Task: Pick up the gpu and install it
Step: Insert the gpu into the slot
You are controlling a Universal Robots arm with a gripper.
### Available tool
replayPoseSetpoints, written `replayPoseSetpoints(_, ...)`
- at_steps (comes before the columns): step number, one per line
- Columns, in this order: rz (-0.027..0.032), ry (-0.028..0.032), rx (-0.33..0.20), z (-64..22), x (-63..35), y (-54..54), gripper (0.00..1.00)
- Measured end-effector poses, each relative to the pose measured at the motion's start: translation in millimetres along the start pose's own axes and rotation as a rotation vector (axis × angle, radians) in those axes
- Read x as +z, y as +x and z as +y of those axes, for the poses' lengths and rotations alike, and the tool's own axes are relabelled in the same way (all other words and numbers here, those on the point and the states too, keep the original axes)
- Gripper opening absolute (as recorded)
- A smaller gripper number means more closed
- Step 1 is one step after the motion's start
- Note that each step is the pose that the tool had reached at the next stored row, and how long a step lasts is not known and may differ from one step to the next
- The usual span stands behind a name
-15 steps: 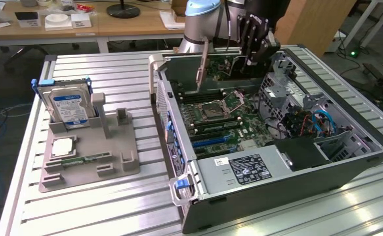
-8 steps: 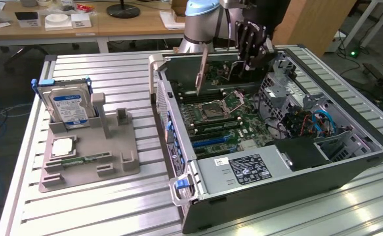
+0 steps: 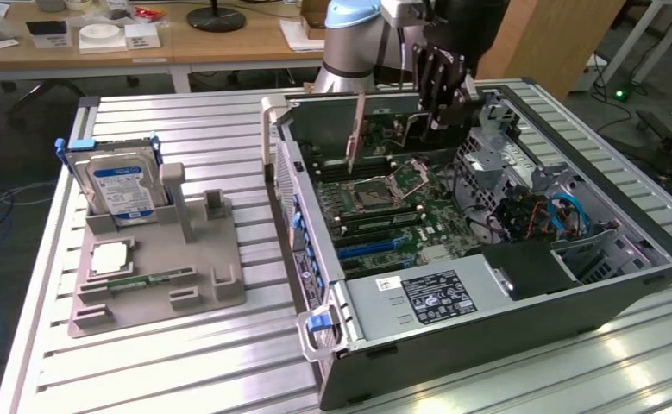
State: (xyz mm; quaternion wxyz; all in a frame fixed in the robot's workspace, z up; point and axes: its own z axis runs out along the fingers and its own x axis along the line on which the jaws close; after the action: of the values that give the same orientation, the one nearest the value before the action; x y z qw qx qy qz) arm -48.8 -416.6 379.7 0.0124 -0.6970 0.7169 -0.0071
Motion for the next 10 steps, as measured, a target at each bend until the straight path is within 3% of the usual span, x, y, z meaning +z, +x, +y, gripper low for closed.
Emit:
replayPoseSetpoints(3,-0.0042,-0.0001,0.001,0.2,3.7,1.4,0.27)
replayPoseSetpoints(10,-0.0048,0.0031,0.001,3.5,7.9,8.0,0.27)
